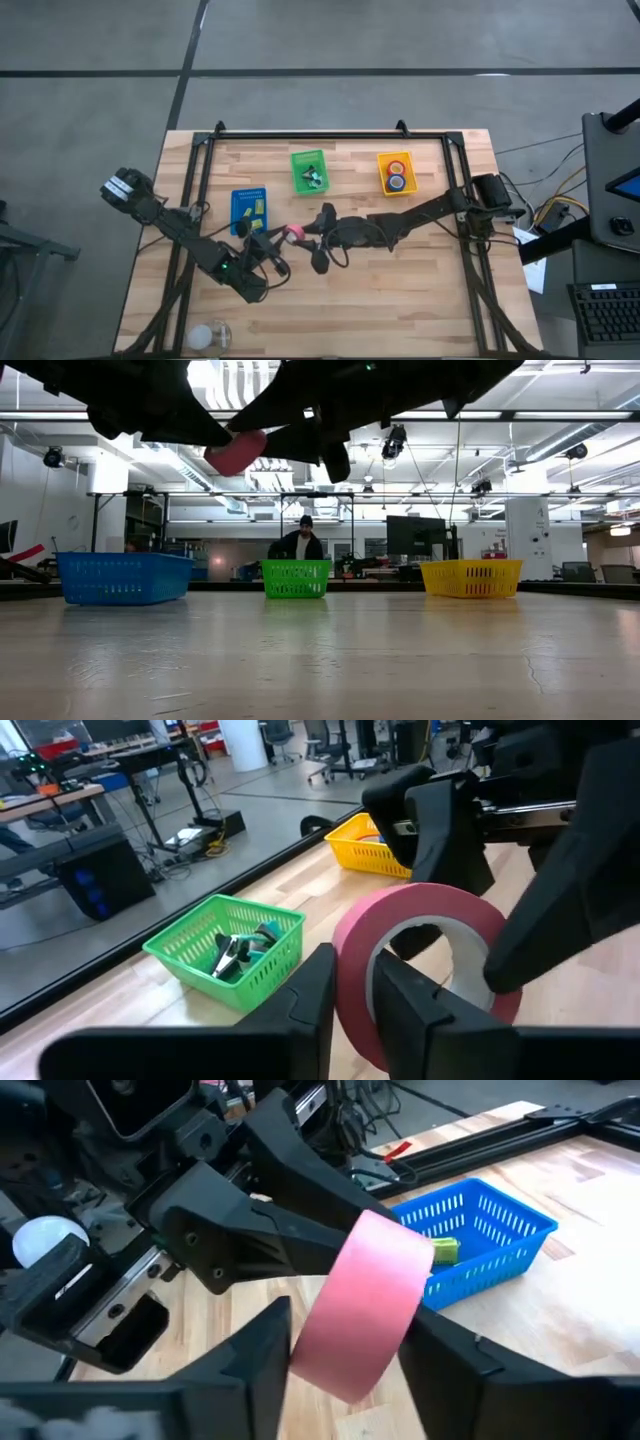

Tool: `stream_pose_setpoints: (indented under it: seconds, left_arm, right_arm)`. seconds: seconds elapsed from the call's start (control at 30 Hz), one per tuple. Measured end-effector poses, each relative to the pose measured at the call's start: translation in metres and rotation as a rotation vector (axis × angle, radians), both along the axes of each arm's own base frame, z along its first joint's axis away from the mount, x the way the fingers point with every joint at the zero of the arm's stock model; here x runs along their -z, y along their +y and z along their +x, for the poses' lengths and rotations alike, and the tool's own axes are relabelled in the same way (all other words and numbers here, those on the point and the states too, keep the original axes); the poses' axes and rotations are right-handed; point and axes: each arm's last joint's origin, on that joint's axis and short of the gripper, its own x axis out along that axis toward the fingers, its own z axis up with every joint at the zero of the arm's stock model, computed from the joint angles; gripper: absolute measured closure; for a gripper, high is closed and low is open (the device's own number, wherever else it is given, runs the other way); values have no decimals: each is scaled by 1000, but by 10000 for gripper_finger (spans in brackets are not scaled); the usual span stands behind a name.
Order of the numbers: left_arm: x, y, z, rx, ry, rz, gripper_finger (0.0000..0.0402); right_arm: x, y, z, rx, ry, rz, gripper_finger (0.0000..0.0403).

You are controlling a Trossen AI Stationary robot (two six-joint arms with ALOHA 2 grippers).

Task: Pick and place Stapler, Stapler remover, tape
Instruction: Put the pink tape into the yellow bin

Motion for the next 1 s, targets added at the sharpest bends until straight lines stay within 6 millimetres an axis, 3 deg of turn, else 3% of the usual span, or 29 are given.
stream_pose_setpoints:
  seconds: [0.23, 0.5, 0.73, 1.0]
  left_arm:
    - [0, 0, 0, 6, 8, 1, 313]
    - [-7, 0, 0, 5, -2, 10, 254]
    - [-7, 0, 0, 6, -9, 1, 229]
    - [-6, 0, 0, -2, -37, -31, 229]
  right_arm:
    - [3, -3, -1, -12, 45, -40, 307]
    - [-1, -15, -16, 61, 218, -119, 284]
    - [-20, -37, -51, 264, 460, -304, 295]
    - [-32, -88, -104, 548, 690, -368, 289]
